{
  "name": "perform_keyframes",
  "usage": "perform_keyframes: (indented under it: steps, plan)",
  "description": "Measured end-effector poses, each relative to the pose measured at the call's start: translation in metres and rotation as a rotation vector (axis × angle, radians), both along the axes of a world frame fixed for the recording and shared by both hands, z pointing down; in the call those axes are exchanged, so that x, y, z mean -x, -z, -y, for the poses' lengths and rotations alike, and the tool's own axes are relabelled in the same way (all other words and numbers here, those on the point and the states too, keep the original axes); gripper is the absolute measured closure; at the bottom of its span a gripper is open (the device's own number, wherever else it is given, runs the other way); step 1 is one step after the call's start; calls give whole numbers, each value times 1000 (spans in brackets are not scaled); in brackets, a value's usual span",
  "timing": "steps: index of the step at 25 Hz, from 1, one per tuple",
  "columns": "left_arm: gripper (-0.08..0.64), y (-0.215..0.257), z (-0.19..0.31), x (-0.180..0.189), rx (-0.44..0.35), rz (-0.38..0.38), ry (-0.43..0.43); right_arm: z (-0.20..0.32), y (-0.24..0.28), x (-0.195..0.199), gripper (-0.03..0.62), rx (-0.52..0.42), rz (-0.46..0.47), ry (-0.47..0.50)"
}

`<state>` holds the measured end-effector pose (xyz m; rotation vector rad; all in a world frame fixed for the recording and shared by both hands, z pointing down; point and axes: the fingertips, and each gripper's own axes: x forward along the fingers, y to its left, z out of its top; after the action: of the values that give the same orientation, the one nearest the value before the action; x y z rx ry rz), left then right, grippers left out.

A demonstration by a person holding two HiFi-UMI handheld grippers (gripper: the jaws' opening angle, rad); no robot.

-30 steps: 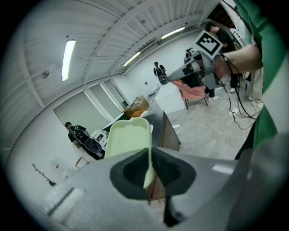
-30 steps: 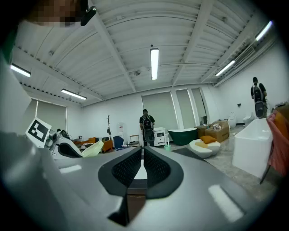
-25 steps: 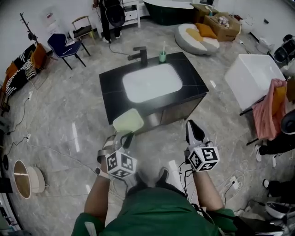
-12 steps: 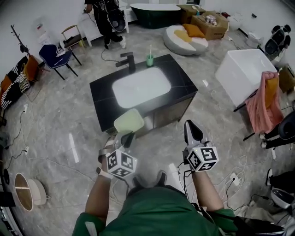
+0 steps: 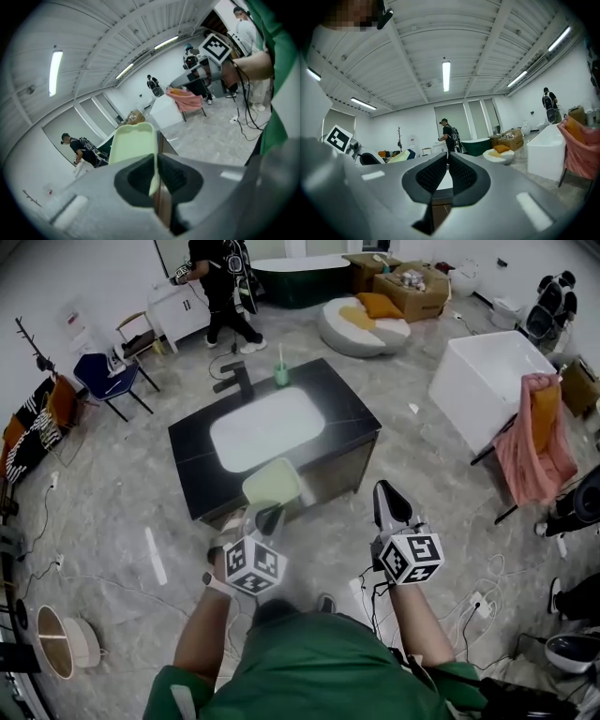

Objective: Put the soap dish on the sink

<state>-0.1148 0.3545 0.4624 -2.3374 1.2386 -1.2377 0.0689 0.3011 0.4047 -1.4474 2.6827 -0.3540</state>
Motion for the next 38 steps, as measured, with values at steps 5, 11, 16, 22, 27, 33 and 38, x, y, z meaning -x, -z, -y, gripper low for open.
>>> perform_keyframes:
  steps: [5, 11, 16, 22, 27, 33, 38]
  plan:
    - [538, -12, 17, -6, 38, -9, -7, 18, -12, -10, 575, 35, 5, -17]
    - [540, -33, 62, 3, 75, -34, -40, 59, -34, -4, 575, 88, -26, -63]
    - [538, -44, 122, 16, 93, -77, -82, 108, -35, 11, 575, 100, -70, -107]
    - [539, -57, 187, 37, 130, -130, -146, 165, -34, 49, 575, 111, -122, -135]
    - [538, -63, 229, 41, 151, -178, -206, 192, -32, 55, 575, 125, -159, -195]
    - [538, -64, 263, 33, 153, -203, -276, 209, -33, 42, 575, 141, -178, -290]
    - [538, -65, 285, 22, 164, -213, -297, 223, -32, 28, 575, 145, -182, -329]
